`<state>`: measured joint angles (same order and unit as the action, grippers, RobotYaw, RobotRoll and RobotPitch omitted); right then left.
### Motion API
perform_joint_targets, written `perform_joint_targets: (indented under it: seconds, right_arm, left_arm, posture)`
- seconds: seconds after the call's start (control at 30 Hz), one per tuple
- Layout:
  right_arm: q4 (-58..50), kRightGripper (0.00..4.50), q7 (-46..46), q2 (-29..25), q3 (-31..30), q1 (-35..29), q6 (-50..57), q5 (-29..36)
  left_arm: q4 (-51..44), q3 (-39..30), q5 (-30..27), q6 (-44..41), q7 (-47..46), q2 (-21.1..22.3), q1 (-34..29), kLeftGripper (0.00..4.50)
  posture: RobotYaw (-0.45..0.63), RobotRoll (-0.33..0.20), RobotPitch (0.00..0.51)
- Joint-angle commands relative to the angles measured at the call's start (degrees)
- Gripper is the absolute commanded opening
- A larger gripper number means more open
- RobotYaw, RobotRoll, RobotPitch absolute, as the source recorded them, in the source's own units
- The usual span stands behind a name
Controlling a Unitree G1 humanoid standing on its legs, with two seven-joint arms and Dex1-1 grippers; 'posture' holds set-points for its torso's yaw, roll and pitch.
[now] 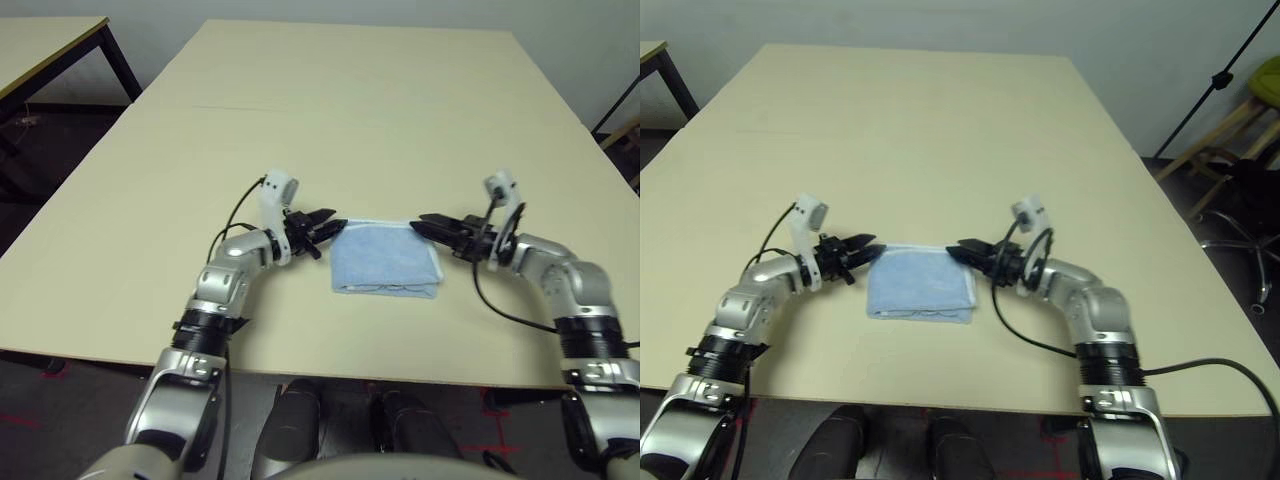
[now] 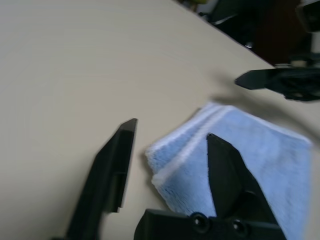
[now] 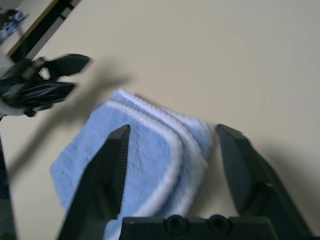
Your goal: Fold the towel and set it aside.
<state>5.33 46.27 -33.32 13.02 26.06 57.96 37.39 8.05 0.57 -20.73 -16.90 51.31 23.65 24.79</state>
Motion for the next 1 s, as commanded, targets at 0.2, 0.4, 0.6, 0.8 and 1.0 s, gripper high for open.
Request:
perform_joint_targets:
  seconds: [0.2, 0.4, 0.6, 0.8, 1.0]
  right_arm:
    - [5.2, 4.50, -5.8, -5.1, 7.5, 7.4, 29.1, 7.4]
    - [8.1, 4.50, -7.0, -5.3, 4.3, 8.0, 34.5, 6.4]
    - [7.5, 4.50, -7.1, -3.6, 0.4, 7.5, 34.5, 7.6]
    - [8.0, 4.50, -8.8, -0.4, -2.0, 8.1, 34.5, 8.2]
    - [9.5, 4.50, -12.2, 4.7, -3.0, 10.3, 34.5, 6.9]
  left_arm:
    - [-7.9, -4.9, -5.2, 0.2, 8.3, 9.1, -5.8, 4.47]
    - [-11.5, -7.8, -9.7, -0.6, 13.3, 13.0, -8.6, 4.47]
    - [-15.0, -8.3, -12.8, -2.1, 17.1, 16.7, -12.6, 4.47]
    - [-17.4, -7.8, -13.5, -1.9, 17.2, 16.6, -14.9, 4.47]
    - [-18.9, -6.6, -13.4, -2.0, 16.3, 15.6, -16.5, 4.47]
  posture:
    - [0.14, 0.000, 0.130]
    - [0.16, 0.000, 0.130]
    - [0.17, 0.000, 0.129]
    - [0.18, 0.000, 0.127]
    - [0.18, 0.000, 0.126]
